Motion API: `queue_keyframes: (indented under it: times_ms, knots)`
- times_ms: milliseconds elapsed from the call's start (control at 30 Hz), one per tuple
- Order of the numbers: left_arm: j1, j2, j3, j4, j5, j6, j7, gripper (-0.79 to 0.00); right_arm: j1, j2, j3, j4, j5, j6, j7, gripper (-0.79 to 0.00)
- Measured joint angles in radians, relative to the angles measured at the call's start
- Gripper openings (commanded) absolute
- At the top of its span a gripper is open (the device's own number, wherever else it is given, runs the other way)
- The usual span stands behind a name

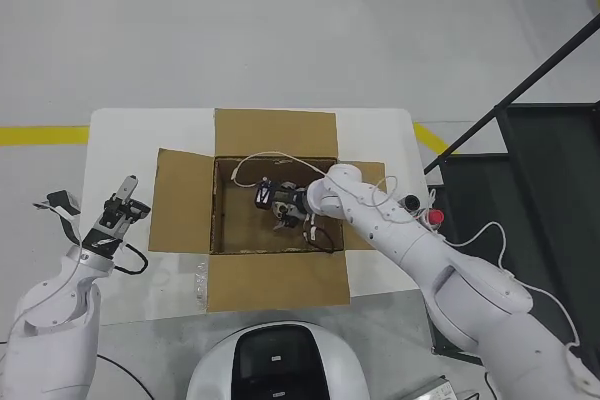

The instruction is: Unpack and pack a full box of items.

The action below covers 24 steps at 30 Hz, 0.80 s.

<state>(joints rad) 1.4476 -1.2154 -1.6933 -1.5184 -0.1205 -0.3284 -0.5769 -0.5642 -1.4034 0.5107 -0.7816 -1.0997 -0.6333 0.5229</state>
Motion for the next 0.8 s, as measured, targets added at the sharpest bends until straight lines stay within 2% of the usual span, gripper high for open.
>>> queue_keyframes:
  times_ms: [400,433,467,533,600,633,800]
  knots:
    - [0.0,0.0,0.0,0.0,0.0,0.0,0.0,0.0,0.037,-0.062,-0.033,0.142,-0.017,-0.018,-0.055,-0.188]
    - [0.0,0.0,0.0,0.0,0.0,0.0,0.0,0.0,0.04,-0.066,-0.035,0.152,-0.019,-0.02,-0.058,-0.243]
    - [0.0,0.0,0.0,0.0,0.0,0.0,0.0,0.0,0.041,-0.07,-0.037,0.159,-0.02,-0.022,-0.062,-0.419]
    - [0.0,0.0,0.0,0.0,0.0,0.0,0.0,0.0,0.045,-0.077,-0.039,0.174,-0.022,-0.028,-0.069,-0.545]
    - [0.0,0.0,0.0,0.0,0.0,0.0,0.0,0.0,0.048,-0.083,-0.04,0.186,-0.025,-0.033,-0.073,-0.745]
    - [0.0,0.0,0.0,0.0,0.0,0.0,0.0,0.0,0.051,-0.086,-0.041,0.193,-0.027,-0.035,-0.073,-0.785]
    - [0.0,0.0,0.0,0.0,0.0,0.0,0.0,0.0,0.062,-0.094,-0.04,0.204,-0.044,-0.04,-0.088,-0.785]
